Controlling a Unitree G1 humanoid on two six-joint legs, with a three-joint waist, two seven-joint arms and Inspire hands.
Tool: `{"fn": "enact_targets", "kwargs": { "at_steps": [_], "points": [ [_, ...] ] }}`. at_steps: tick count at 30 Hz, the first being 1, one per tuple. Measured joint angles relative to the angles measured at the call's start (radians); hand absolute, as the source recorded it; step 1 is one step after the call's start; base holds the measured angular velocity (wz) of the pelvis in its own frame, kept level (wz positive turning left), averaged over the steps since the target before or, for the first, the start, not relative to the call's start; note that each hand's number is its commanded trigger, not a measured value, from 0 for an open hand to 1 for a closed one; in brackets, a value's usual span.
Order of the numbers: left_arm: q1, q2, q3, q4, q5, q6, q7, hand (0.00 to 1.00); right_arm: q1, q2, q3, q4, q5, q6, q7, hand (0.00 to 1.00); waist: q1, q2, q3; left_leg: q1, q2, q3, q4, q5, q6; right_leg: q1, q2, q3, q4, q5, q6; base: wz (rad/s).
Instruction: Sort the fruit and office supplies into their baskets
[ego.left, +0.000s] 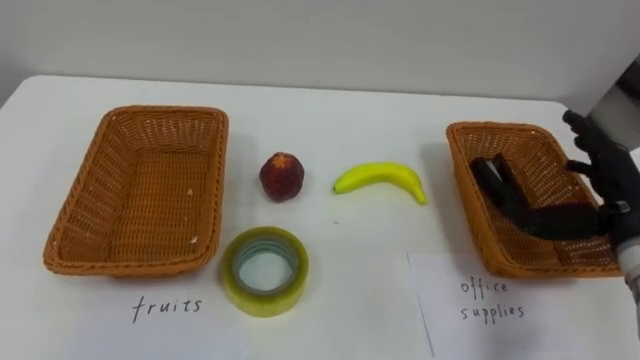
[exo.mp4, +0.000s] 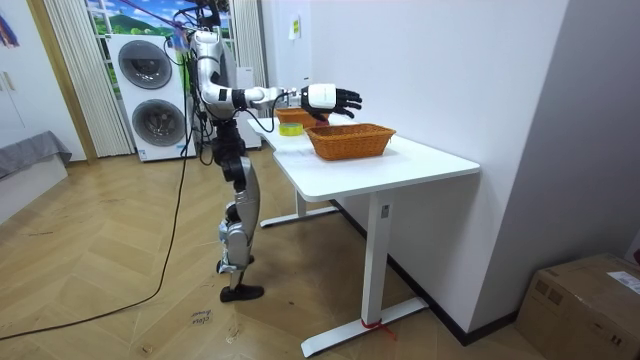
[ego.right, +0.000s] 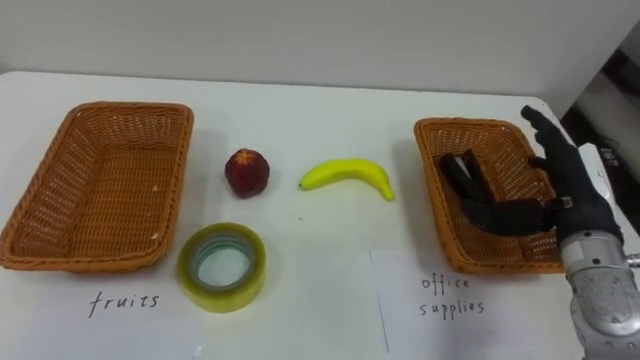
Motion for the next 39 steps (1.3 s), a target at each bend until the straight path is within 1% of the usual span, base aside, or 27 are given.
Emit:
{"fn": "enact_targets", "kwargs": {
  "at_steps": [3,16,17,18,20,24,27,30,33,35,39],
  "points": [
    [0.001,0.0,0.0,0.002,0.0,0.0,0.0,0.0,0.0,0.0,0.023,0.0,-0.01,0.0,0.001,0.0,0.0,-0.002,-0.0007,0.001,0.0,0.0,0.0,0.0,0.0,0.001,0.0,0.0,0.0,0.0,0.0,0.0],
    [0.004,0.0,0.0,0.003,0.0,-0.002,0.001,0.0,-0.002,0.0,0.023,-0.008,-0.029,-0.002,0.0,0.0,0.001,-0.006,-0.0005,0.002,0.0,0.001,-0.004,0.0,0.0,0.006,0.001,0.001,0.001,0.0,0.0,0.0],
    [0.004,0.0,0.0,0.003,-0.001,-0.002,0.001,0.0,-0.003,0.0,0.023,-0.012,-0.028,-0.002,-0.001,0.0,0.0,-0.007,0.0022,0.002,0.0,0.001,-0.004,0.0,0.0,0.011,0.001,0.0,0.001,0.0,0.0,0.0],
    [0.004,0.0,0.0,0.003,-0.001,-0.002,0.001,0.0,-0.003,0.0,0.023,-0.014,-0.027,-0.002,-0.001,0.0,0.0,-0.008,0.0023,0.003,0.0,0.0,-0.004,0.0,0.0,0.012,0.001,0.001,0.001,0.0,0.0,0.0],
    [0.004,-0.001,-0.001,0.003,-0.001,-0.002,0.001,0.0,-0.003,0.0,0.023,-0.044,-0.015,-0.002,-0.013,0.0,0.002,-0.009,0.0029,0.002,0.0,0.001,-0.004,0.0,0.0,0.011,0.001,0.011,0.002,0.0,0.0,0.0],
    [0.0,0.0,-0.001,0.002,0.0,-0.002,0.001,0.0,-0.017,0.0,0.023,-0.088,0.016,-0.015,-0.056,0.0,0.002,-0.009,0.0042,0.002,0.0,0.002,-0.003,0.0,0.0,0.009,0.001,0.015,0.001,0.0,0.001,0.0],
    [-0.004,0.0,-0.001,-0.003,0.001,-0.002,0.0,0.0,-0.026,0.0,0.022,-0.127,0.014,-0.015,-0.083,0.0,0.004,-0.01,0.0037,-0.004,-0.001,0.002,-0.003,0.0,0.0,0.004,0.001,0.015,0.001,-0.001,0.001,0.0],
    [-0.004,0.001,0.001,-0.007,0.008,-0.006,0.0,0.0,-0.029,-0.001,0.019,-0.187,0.011,-0.017,-0.09,0.0,0.012,-0.008,0.004,-0.008,-0.001,0.002,-0.004,0.0,0.0,-0.001,0.001,0.016,0.002,-0.001,0.001,0.0],
    [-0.01,0.002,0.001,-0.007,0.01,-0.009,0.002,0.0,-0.031,-0.001,0.02,-0.245,0.019,-0.029,-0.097,0.0,0.027,-0.005,0.0041,-0.006,-0.001,0.002,-0.004,0.0,0.0,-0.001,0.002,0.014,0.002,-0.001,0.001,0.0],
    [-0.012,0.002,0.001,-0.007,0.009,-0.015,0.007,0.0,-0.048,-0.001,0.033,-0.254,0.031,-0.039,-0.097,0.0,0.043,-0.003,0.0044,-0.001,-0.001,0.002,-0.004,0.0,0.0,0.002,0.002,0.013,0.003,-0.001,0.001,0.0],
    [-0.011,-0.002,-0.001,-0.007,0.01,-0.017,0.009,0.0,-0.06,-0.001,0.08,-0.254,0.049,-0.039,-0.087,0.0,0.057,0.004,0.0047,-0.002,-0.001,0.001,-0.005,0.0,0.0,0.003,0.001,0.007,0.004,-0.001,0.001,0.0]
  ]
}}
